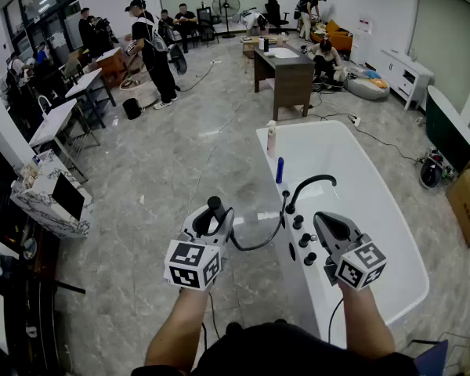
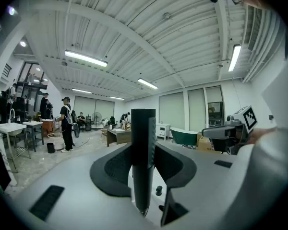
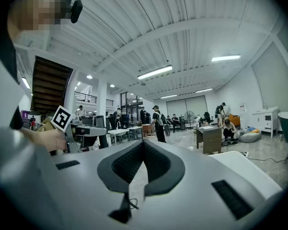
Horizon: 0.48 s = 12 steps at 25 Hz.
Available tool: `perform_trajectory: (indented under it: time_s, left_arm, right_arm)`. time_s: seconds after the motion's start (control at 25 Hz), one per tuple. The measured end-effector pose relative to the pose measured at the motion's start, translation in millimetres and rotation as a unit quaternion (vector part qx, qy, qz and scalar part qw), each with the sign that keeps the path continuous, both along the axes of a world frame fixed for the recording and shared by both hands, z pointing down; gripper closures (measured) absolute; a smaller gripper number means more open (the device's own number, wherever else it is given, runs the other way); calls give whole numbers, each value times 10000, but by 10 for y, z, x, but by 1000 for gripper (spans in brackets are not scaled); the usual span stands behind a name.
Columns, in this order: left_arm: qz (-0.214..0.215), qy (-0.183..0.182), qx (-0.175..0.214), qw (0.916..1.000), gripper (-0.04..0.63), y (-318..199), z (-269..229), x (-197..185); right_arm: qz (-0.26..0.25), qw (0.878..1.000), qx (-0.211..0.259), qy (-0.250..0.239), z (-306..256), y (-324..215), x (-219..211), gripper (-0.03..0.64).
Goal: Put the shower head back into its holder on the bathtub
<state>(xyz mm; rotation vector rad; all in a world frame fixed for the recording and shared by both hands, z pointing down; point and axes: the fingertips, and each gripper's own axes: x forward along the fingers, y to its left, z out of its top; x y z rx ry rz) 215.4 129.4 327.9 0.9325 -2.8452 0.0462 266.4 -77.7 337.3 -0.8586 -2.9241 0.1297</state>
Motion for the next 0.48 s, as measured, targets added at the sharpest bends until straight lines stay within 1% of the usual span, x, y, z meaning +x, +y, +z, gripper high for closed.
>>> perform_trajectory:
  time_s: [0.28, 0.48]
  left_arm:
    - [-4, 84, -9, 10000, 448, -123, 19, 10]
    - [20, 61, -65, 10000, 448, -214, -19, 18]
  right_arm:
    - [-53, 10000, -51, 42, -17, -70, -6, 601]
    - [-68, 9999, -114, 34, -7, -137, 7, 601]
